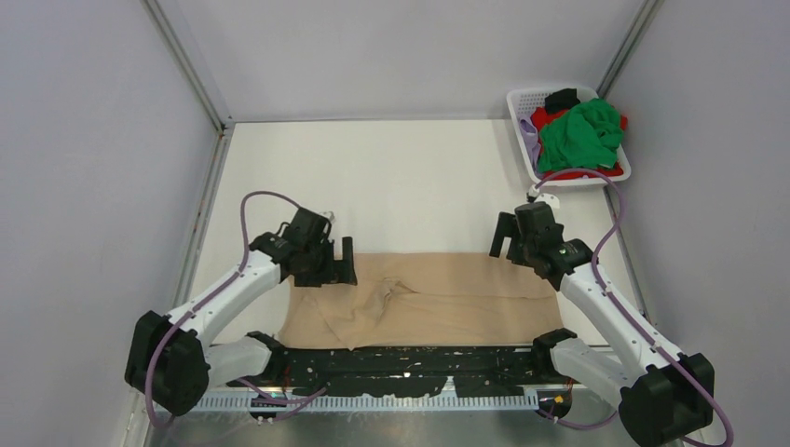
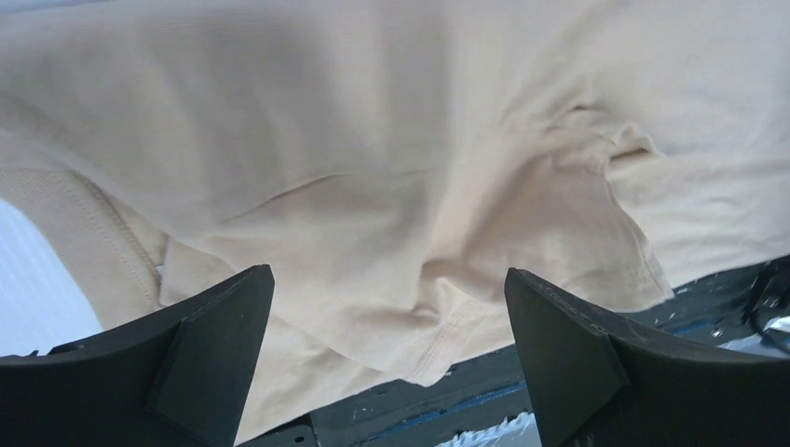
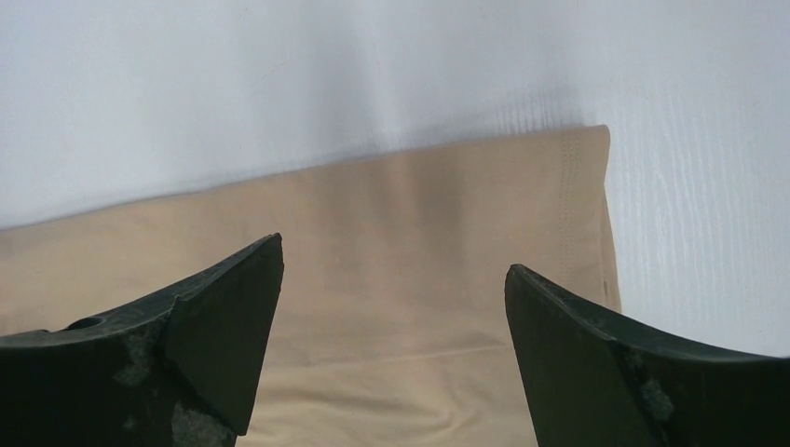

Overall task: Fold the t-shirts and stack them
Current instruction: Rotate the tshirt 90 degrees

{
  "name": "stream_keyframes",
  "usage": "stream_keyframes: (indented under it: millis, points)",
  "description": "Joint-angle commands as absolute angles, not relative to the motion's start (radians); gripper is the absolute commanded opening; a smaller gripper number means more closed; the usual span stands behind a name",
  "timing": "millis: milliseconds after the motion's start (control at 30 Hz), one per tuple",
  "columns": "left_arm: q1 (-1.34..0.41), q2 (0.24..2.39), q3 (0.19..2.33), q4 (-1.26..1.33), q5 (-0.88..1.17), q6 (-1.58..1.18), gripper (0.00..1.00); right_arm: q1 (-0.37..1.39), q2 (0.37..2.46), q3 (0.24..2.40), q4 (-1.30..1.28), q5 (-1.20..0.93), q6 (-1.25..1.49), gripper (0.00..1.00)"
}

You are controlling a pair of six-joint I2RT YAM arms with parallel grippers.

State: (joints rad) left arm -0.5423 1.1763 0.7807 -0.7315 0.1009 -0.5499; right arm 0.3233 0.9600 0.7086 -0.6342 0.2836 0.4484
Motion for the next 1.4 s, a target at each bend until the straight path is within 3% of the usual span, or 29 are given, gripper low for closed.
stream_keyframes:
  millis: [0,300,567,700,1000,1100,1200,1367]
  points:
    - [-0.438,1.148,0.71,-0.651,0.204,-0.58,1.0,0.32,0.95,0.713,-0.576,0.235,0.418,0.96]
    - [-0.289,1.278,0.656,-0.429,0.271,-0.63,1.0,0.324,0.969,0.679,-0.429,-0.074,0.334,0.96]
    - [-0.164,1.611,0.918,-0.558,0.209,-0.626,1.0,0.325,1.058,0.634,-0.425,-0.01,0.361,0.95]
    - [-0.1,1.796,1.132,-0.614,0.238,-0.647,1.0,0.324,1.096,0.609,-0.39,0.022,0.369,0.95]
    - [-0.077,2.291,2.055,-0.866,0.273,-0.654,0.99,0.324,1.183,0.613,-0.341,-0.018,0.371,0.95]
    - [-0.098,2.336,2.295,-0.992,0.258,-0.624,1.0,0.324,1.169,0.621,-0.357,-0.014,0.357,0.96]
    - [-0.152,2.209,2.197,-0.934,0.232,-0.585,1.0,0.324,1.133,0.603,-0.351,-0.026,0.354,0.95]
    - [-0.268,1.964,1.745,-0.703,0.373,-0.588,1.0,0.324,1.119,0.566,-0.331,-0.057,0.371,0.95]
